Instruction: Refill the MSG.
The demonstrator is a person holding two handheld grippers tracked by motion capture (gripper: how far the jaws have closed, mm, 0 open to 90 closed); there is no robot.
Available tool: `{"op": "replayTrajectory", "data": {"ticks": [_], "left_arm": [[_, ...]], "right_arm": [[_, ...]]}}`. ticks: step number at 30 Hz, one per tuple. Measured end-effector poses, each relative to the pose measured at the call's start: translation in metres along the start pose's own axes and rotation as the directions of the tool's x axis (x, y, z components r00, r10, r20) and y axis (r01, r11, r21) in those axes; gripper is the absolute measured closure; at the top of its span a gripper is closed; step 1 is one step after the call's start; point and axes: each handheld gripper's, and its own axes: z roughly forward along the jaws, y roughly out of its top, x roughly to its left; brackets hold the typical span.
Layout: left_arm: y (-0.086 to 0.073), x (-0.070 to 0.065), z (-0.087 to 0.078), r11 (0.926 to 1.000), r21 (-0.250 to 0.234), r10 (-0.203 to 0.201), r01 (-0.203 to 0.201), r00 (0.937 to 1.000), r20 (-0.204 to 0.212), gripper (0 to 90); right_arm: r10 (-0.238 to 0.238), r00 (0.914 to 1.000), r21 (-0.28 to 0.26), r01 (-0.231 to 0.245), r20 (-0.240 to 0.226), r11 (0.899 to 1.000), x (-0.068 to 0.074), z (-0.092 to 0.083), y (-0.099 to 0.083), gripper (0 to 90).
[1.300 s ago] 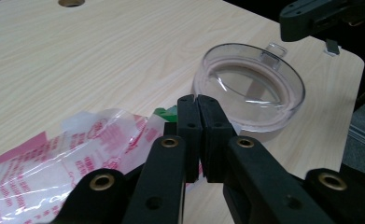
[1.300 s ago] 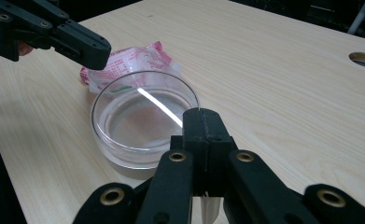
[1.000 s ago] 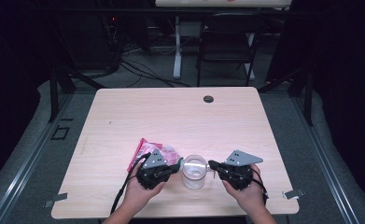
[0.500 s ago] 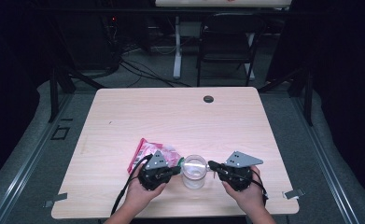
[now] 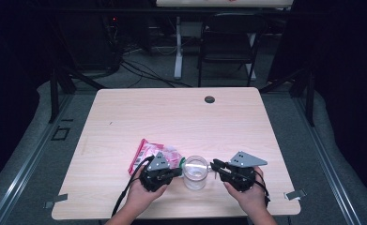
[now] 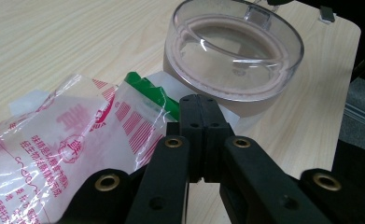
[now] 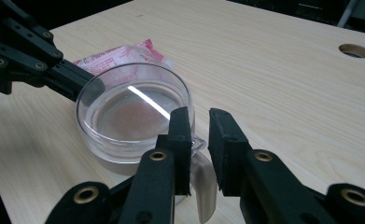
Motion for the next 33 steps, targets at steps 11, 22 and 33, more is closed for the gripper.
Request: {"op": "replayTrajectory", "data": {"ticks": [11, 22, 33], "left_arm": [[0.0, -0.002, 0.003, 0.9999, 0.011, 0.009, -0.009, 1.0, 0.003, 90.0], [0.003, -0.007, 0.004, 0.9996, 0.011, 0.025, -0.025, 0.9996, 0.016, 90.0], [0.005, -0.009, 0.001, 0.9995, -0.004, 0.031, -0.031, 0.9994, 0.018, 90.0]], "right_arm": [[0.061, 0.9979, -0.024, -0.06, 0.023, 0.998, -0.007, -0.001, -0.003, 78.9], [0.081, 0.9961, -0.026, -0.08, 0.036, 0.996, -0.007, -0.001, -0.004, 81.2], [0.08, 0.9952, 0.016, -0.081, 0.057, 0.997, -0.009, 0.002, -0.01, 81.3]]}}
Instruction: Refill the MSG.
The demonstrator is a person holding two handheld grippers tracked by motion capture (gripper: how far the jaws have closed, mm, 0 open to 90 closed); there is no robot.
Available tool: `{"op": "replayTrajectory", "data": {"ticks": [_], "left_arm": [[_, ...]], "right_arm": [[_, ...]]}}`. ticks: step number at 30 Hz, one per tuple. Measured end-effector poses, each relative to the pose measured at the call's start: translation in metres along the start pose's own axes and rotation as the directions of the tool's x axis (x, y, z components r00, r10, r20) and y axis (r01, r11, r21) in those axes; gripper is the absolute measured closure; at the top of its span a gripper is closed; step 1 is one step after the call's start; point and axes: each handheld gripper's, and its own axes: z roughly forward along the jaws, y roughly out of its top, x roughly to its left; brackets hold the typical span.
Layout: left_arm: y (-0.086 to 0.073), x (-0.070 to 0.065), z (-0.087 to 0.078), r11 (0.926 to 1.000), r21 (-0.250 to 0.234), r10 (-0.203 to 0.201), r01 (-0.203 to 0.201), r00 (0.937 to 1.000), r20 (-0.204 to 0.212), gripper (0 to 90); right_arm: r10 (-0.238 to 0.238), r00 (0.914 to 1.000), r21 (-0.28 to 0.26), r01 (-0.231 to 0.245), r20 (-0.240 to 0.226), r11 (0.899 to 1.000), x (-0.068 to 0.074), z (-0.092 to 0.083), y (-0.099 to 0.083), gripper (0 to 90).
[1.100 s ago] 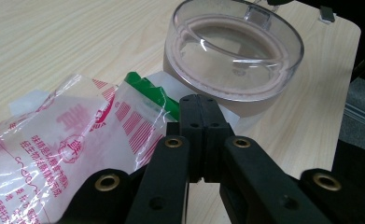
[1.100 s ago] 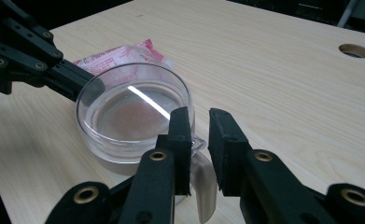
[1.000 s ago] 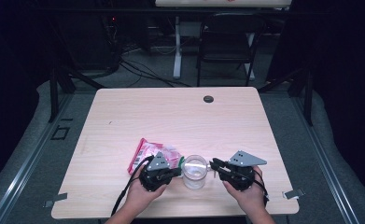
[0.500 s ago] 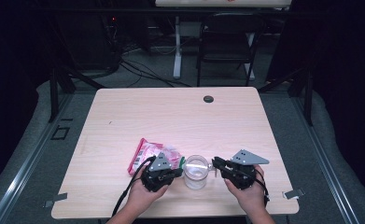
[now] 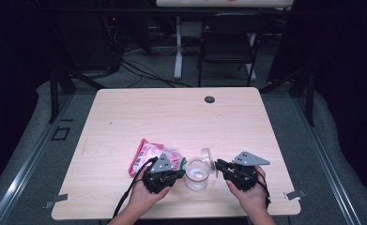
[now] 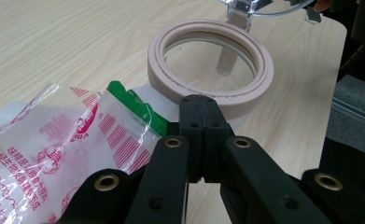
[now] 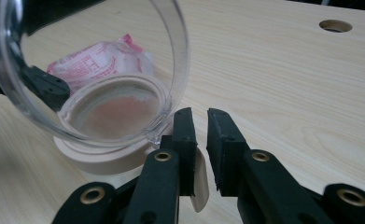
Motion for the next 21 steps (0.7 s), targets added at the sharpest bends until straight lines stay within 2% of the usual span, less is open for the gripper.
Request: {"op": "replayTrajectory", "data": {"ticks": [5, 7, 11, 14, 15, 17, 21], "left_arm": [[0.0011, 0.0004, -0.0012, 0.9997, -0.018, -0.018, 0.019, 0.9998, 0.011, 89.8], [0.0025, 0.0005, -0.0011, 0.9999, -0.01, -0.002, 0.003, 0.9999, 0.011, 89.8], [0.0037, -0.0017, 0.0007, 0.9999, -0.01, -0.003, 0.003, 0.9999, 0.01, 89.8], [0.0035, -0.0015, 0.0007, 0.9999, -0.013, -0.003, 0.003, 0.9999, 0.011, 89.9], [0.0034, -0.0014, 0.0001, 0.9999, -0.011, -0.002, 0.002, 0.9999, 0.012, 89.9], [0.0035, -0.0017, 0.0001, 0.9999, -0.015, -0.008, 0.008, 0.9999, 0.012, 89.8], [0.0056, -0.0014, -0.0012, 0.9999, -0.015, -0.001, 0.001, 0.9999, 0.013, 89.9]], "right_arm": [[0.003, 1.0, 0.005, -0.003, 0.004, 1.0, -0.0016, 0.0005, -0.0015, 81.0], [0.007, 1.0, 0.007, -0.007, -0.001, 1.0, -0.0021, 0.0006, -0.0019, 81.2], [0.004, 1.0, 0.005, -0.004, 0.005, 1.0, -0.0014, 0.0006, -0.0018, 80.6], [0.009, 0.9999, -0.013, -0.009, 0.006, 1.0, -0.0011, -0.0013, -0.0006, 79.1], [0.014, 0.9999, -0.042, -0.014, 0.0, 0.999, 0.0005, -0.0042, 0.0014, 78.5], [0.005, 1.0, -0.059, -0.005, 0.002, 0.998, 0.0024, -0.0062, 0.0024, 77.8], [-0.009, 1.0, -0.061, 0.009, 0.001, 0.998, 0.0044, -0.0065, 0.0028, 77.3]]}}
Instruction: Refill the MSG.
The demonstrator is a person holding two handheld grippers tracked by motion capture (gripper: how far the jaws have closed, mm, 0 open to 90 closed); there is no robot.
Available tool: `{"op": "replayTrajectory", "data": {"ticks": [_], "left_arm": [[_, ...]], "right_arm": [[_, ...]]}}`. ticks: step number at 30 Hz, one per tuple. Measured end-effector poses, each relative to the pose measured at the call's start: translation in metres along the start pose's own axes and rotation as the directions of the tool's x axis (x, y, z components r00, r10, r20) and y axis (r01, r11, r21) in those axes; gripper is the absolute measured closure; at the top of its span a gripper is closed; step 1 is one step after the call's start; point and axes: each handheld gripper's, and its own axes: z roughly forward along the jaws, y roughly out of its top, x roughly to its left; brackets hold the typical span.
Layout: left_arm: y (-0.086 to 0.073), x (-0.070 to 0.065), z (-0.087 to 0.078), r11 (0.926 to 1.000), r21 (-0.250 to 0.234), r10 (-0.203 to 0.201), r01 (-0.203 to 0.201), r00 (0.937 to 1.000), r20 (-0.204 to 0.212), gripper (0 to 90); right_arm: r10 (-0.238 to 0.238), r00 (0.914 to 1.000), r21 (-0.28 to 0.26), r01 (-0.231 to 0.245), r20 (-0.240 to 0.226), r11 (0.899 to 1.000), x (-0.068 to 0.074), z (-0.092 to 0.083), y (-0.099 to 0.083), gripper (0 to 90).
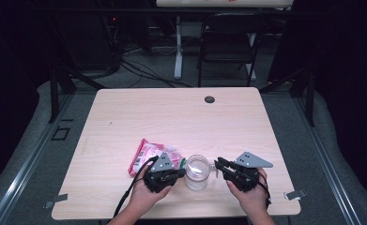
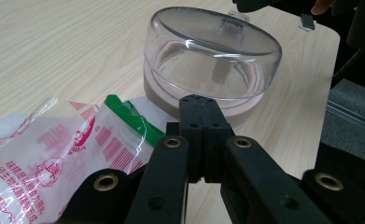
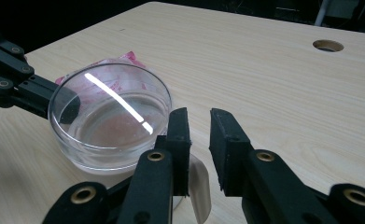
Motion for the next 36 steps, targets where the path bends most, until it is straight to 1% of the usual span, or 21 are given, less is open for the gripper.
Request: {"op": "replayTrajectory", "data": {"ticks": [1, 4, 6, 8, 9, 10, 13, 17, 20, 23, 24, 25, 26, 28, 29, 30, 32, 33, 34, 35, 36], "left_arm": [[0.001, -0.001, 0.0, 1.0, -0.008, -0.004, 0.004, 1.0, 0.001, 89.9], [0.005, -0.002, -0.002, 0.9999, -0.012, 0.0, 0.0, 1.0, 0.008, 89.9], [0.01, -0.004, -0.002, 0.9998, -0.019, 0.003, -0.003, 0.9999, 0.012, 89.9], [0.012, -0.004, -0.002, 0.9997, -0.024, 0.007, -0.007, 0.9999, 0.014, 89.9], [0.018, -0.006, -0.003, 0.9994, -0.031, 0.016, -0.016, 0.9997, 0.018, 89.9], [0.021, -0.007, -0.003, 0.9993, -0.032, 0.02, -0.02, 0.9997, 0.017, 89.9], [0.03, -0.01, -0.003, 0.9985, -0.038, 0.039, -0.039, 0.9991, 0.018, 89.8], [0.04, -0.013, -0.001, 0.9977, -0.046, 0.051, -0.05, 0.9985, 0.021, 89.3], [0.045, -0.014, -0.001, 0.9974, -0.052, 0.051, -0.05, 0.9983, 0.029, 89.3], [0.051, -0.017, 0.0, 0.9969, -0.056, 0.057, -0.055, 0.9978, 0.035, 89.3], [0.051, -0.017, 0.0, 0.9969, -0.056, 0.057, -0.055, 0.9978, 0.035, 89.3], [0.054, -0.018, 0.0, 0.9967, -0.056, 0.061, -0.059, 0.9974, 0.038, 89.2], [0.057, -0.019, 0.0, 0.9962, -0.061, 0.064, -0.061, 0.9972, 0.04, 89.0], [0.059, -0.019, 0.002, 0.9963, -0.063, 0.061, -0.058, 0.9972, 0.042, 88.4], [0.059, -0.019, 0.002, 0.9966, -0.06, 0.06, -0.057, 0.9973, 0.043, 88.3], [0.059, -0.019, 0.003, 0.9967, -0.06, 0.058, -0.056, 0.9974, 0.041, 88.2], [0.058, -0.018, 0.005, 0.9972, -0.05, 0.058, -0.056, 0.9977, 0.035, 87.5], [0.056, -0.018, 0.006, 0.9972, -0.046, 0.06, -0.059, 0.9979, 0.024, 86.7], [0.056, -0.018, 0.006, 0.9972, -0.046, 0.06, -0.059, 0.9979, 0.024, 85.4], [0.052, -0.015, 0.007, 0.9981, -0.031, 0.053, -0.053, 0.9985, 0.01, 83.3], [0.049, -0.013, 0.008, 0.9986, -0.03, 0.044, -0.044, 0.999, 0.005, 81.5]], "right_arm": [[-0.001, 1.0, 0.003, 0.001, -0.002, 1.0, 0.0, 0.0, 0.0, 77.2], [0.0, 1.0, 0.005, 0.0, -0.009, 1.0, -0.001, 0.0, 0.0, 76.9], [-0.004, 0.9999, -0.002, 0.004, -0.013, 1.0, 0.0, -0.001, 0.0, 75.0], [-0.007, 0.9997, -0.006, 0.007, -0.023, 1.0, 0.001, -0.004, 0.001, 69.3], [-0.013, 0.9992, -0.008, 0.013, -0.038, 1.0, 0.002, -0.005, 0.002, 64.9], [-0.03, 0.9983, -0.009, 0.03, -0.051, 1.0, 0.003, -0.006, 0.003, 63.4], [-0.089, 0.9947, -0.015, 0.088, -0.051, 0.996, 0.009, -0.011, 0.005, 57.7], [-0.144, 0.9874, -0.02, 0.143, -0.065, 0.989, 0.016, -0.018, 0.009, 49.2], [-0.174, 0.9822, -0.027, 0.172, -0.071, 0.985, 0.024, -0.023, 0.007, 45.2], [-0.212, 0.9757, -0.031, 0.211, -0.054, 0.977, 0.029, -0.024, 0.005, 42.8], [-0.212, 0.9757, -0.031, 0.211, -0.054, 0.977, 0.029, -0.024, 0.005, 42.8], [-0.224, 0.9731, -0.024, 0.223, -0.053, 0.975, 0.032, -0.022, 0.004, 42.1], [-0.226, 0.9727, -0.024, 0.225, -0.051, 0.974, 0.034, -0.02, 0.004, 41.5], [-0.229, 0.9728, -0.026, 0.228, -0.035, 0.973, 0.035, -0.018, 0.003, 40.5], [-0.231, 0.9728, -0.025, 0.231, -0.017, 0.973, 0.037, -0.016, 0.003, 40.3], [-0.23, 0.9732, -0.03, 0.229, -0.01, 0.973, 0.037, -0.015, 0.002, 40.7], [-0.244, 0.9695, -0.03, 0.245, 0.027, 0.969, 0.038, -0.014, 0.003, 41.5], [-0.24, 0.9704, -0.033, 0.241, 0.028, 0.97, 0.038, -0.014, 0.003, 42.0], [-0.24, 0.9704, -0.033, 0.241, 0.028, 0.97, 0.038, -0.014, 0.003, 42.0], [-0.234, 0.9718, -0.036, 0.235, 0.024, 0.971, 0.037, -0.014, 0.002, 43.5], [-0.232, 0.9723, -0.039, 0.233, 0.023, 0.972, 0.037, -0.015, 0.002, 44.1]]}}
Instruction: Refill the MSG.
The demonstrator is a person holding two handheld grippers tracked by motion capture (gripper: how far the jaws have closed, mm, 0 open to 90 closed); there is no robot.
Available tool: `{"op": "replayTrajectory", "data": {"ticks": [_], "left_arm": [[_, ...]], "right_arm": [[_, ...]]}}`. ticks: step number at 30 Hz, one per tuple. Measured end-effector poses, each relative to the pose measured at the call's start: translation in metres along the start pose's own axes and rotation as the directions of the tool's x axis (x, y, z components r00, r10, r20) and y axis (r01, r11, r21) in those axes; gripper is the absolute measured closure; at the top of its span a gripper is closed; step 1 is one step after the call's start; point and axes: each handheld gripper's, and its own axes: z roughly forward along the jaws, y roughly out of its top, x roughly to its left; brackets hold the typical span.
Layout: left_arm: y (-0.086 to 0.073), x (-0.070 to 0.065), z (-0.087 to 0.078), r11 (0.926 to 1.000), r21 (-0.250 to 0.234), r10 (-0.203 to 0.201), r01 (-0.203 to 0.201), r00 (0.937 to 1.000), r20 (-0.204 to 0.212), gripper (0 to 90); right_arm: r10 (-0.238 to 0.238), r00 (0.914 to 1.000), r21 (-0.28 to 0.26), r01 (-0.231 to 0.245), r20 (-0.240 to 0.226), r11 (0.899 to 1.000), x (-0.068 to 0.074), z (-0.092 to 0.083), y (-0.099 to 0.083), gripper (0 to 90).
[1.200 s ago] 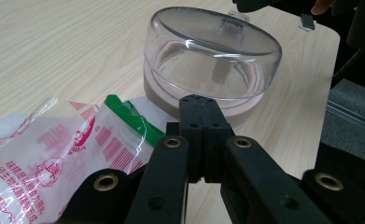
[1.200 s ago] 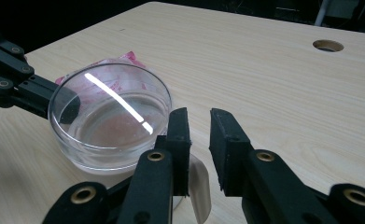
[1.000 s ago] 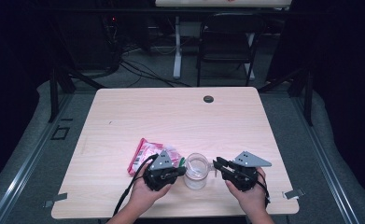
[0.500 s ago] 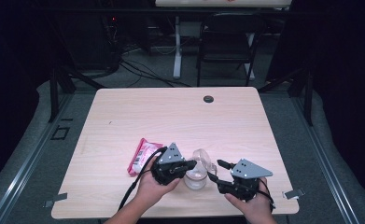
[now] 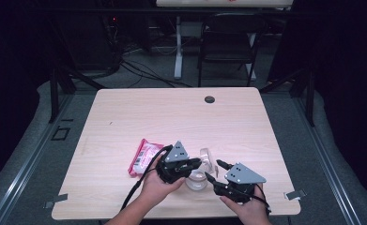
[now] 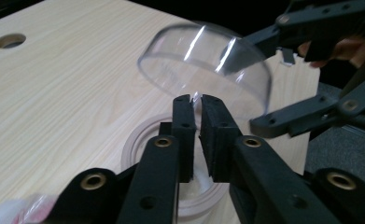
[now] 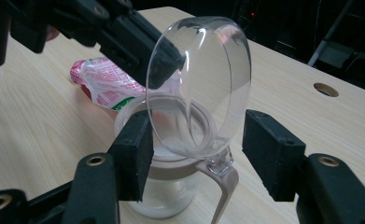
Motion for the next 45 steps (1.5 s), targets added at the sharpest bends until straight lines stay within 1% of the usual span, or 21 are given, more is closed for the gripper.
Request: {"op": "replayTrajectory", "data": {"ticks": [1, 2, 3, 4, 5, 6, 10, 11, 14, 17, 20, 22, 23, 24, 30, 31, 35, 39, 41, 42, 45], "left_arm": [[0.0, 0.0, 0.0, 1.0, 0.0, 0.0, 0.0, 1.0, 0.0, 79.9], [-0.003, 0.002, 0.001, 0.9999, -0.001, -0.015, 0.015, 0.9998, -0.012, 78.6], [-0.008, 0.008, 0.002, 0.9988, 0.009, -0.048, 0.049, 0.9985, -0.026, 76.9], [-0.008, 0.008, 0.002, 0.9988, 0.009, -0.048, 0.049, 0.9985, -0.026, 74.1], [-0.012, 0.012, 0.004, 0.9972, 0.01, -0.073, 0.074, 0.9961, -0.048, 69.9], [-0.014, 0.014, 0.005, 0.9963, 0.014, -0.084, 0.085, 0.995, -0.054, 68.8], [-0.019, 0.018, 0.009, 0.993, 0.028, -0.113, 0.115, 0.9908, -0.075, 64.5], [-0.019, 0.019, 0.01, 0.9917, 0.041, -0.119, 0.122, 0.9906, -0.067, 64.2], [-0.021, 0.019, 0.012, 0.992, 0.038, -0.118, 0.12, 0.9907, -0.069, 65.1], [-0.021, 0.019, 0.012, 0.9919, 0.034, -0.12, 0.122, 0.99, -0.075, 69.9], [-0.021, 0.02, 0.012, 0.9918, 0.037, -0.119, 0.122, 0.9902, -0.074, 70.3], [-0.022, 0.019, 0.01, 0.9941, 0.025, -0.102, 0.106, 0.9863, -0.13, 69.0], [-0.022, 0.019, 0.01, 0.9941, 0.025, -0.102, 0.106, 0.9863, -0.13, 68.9], [-0.022, 0.021, 0.01, 0.9919, 0.031, -0.118, 0.123, 0.9857, -0.12, 68.9], [-0.025, 0.02, 0.015, 0.9907, 0.073, -0.108, 0.115, 0.9896, -0.095, 71.9], [-0.026, 0.02, 0.017, 0.9916, 0.064, -0.106, 0.113, 0.9892, -0.101, 72.5], [-0.027, 0.021, 0.017, 0.9917, 0.062, -0.107, 0.113, 0.9903, -0.088, 72.0], [-0.027, 0.021, 0.017, 0.992, 0.059, -0.106, 0.111, 0.9906, -0.087, 71.8], [-0.027, 0.021, 0.017, 0.9912, 0.056, -0.116, 0.12, 0.9899, -0.083, 71.7], [-0.027, 0.022, 0.018, 0.9904, 0.042, -0.128, 0.132, 0.9884, -0.081, 71.7], [-0.026, 0.022, 0.019, 0.99, 0.043, -0.131, 0.134, 0.9885, -0.076, 70.7]], "right_arm": [[0.002, 1.0, 0.001, -0.002, -0.004, 1.0, -0.001, -0.001, 0.0, 45.2], [0.008, 0.9999, 0.0, -0.008, -0.01, 1.0, -0.001, -0.001, 0.0, 47.2], [0.015, 0.9998, -0.001, -0.015, -0.015, 1.0, -0.002, -0.002, 0.0, 48.3], [0.015, 0.9998, -0.001, -0.015, -0.015, 1.0, -0.002, -0.002, 0.0, 48.3], [0.02, 0.9997, -0.004, -0.02, -0.016, 1.0, -0.002, -0.003, 0.0, 49.2], [0.021, 0.9997, -0.006, -0.021, -0.016, 1.0, -0.002, -0.003, -0.001, 49.4], [0.026, 0.9994, -0.007, -0.026, -0.021, 1.0, -0.003, -0.003, -0.002, 49.4], [0.03, 0.9992, -0.009, -0.031, -0.025, 0.999, -0.003, -0.003, -0.002, 49.4], [0.039, 0.999, -0.014, -0.039, -0.022, 0.999, -0.004, -0.004, -0.003, 50.0], [0.045, 0.9987, -0.019, -0.045, -0.024, 0.999, -0.005, -0.006, -0.003, 51.7], [0.052, 0.9984, -0.023, -0.053, -0.022, 0.998, -0.007, -0.007, -0.003, 52.9], [0.059, 0.9981, -0.026, -0.059, -0.017, 0.998, -0.009, -0.011, -0.004, 55.7], [0.059, 0.9981, -0.026, -0.059, -0.017, 0.998, -0.009, -0.011, -0.004, 55.7], [0.065, 0.9977, -0.028, -0.066, -0.015, 0.997, -0.011, -0.013, -0.005, 56.1], [0.087, 0.9959, -0.022, -0.088, -0.022, 0.996, -0.016, -0.017, -0.008, 56.6], [0.091, 0.9957, -0.021, -0.091, -0.02, 0.996, -0.017, -0.017, -0.008, 56.9], [0.114, 0.993, -0.016, -0.115, -0.03, 0.993, -0.021, -0.019, -0.009, 57.7], [0.119, 0.9928, -0.014, -0.119, -0.018, 0.993, -0.021, -0.019, -0.009, 59.7], [0.12, 0.9927, -0.012, -0.12, -0.013, 0.993, -0.022, -0.018, -0.008, 60.6], [0.12, 0.9927, -0.009, -0.12, -0.008, 0.993, -0.025, -0.017, -0.007, 63.1], [0.142, 0.9899, -0.017, -0.142, 0.007, 0.99, -0.032, -0.013, -0.006, 65.9]]}}
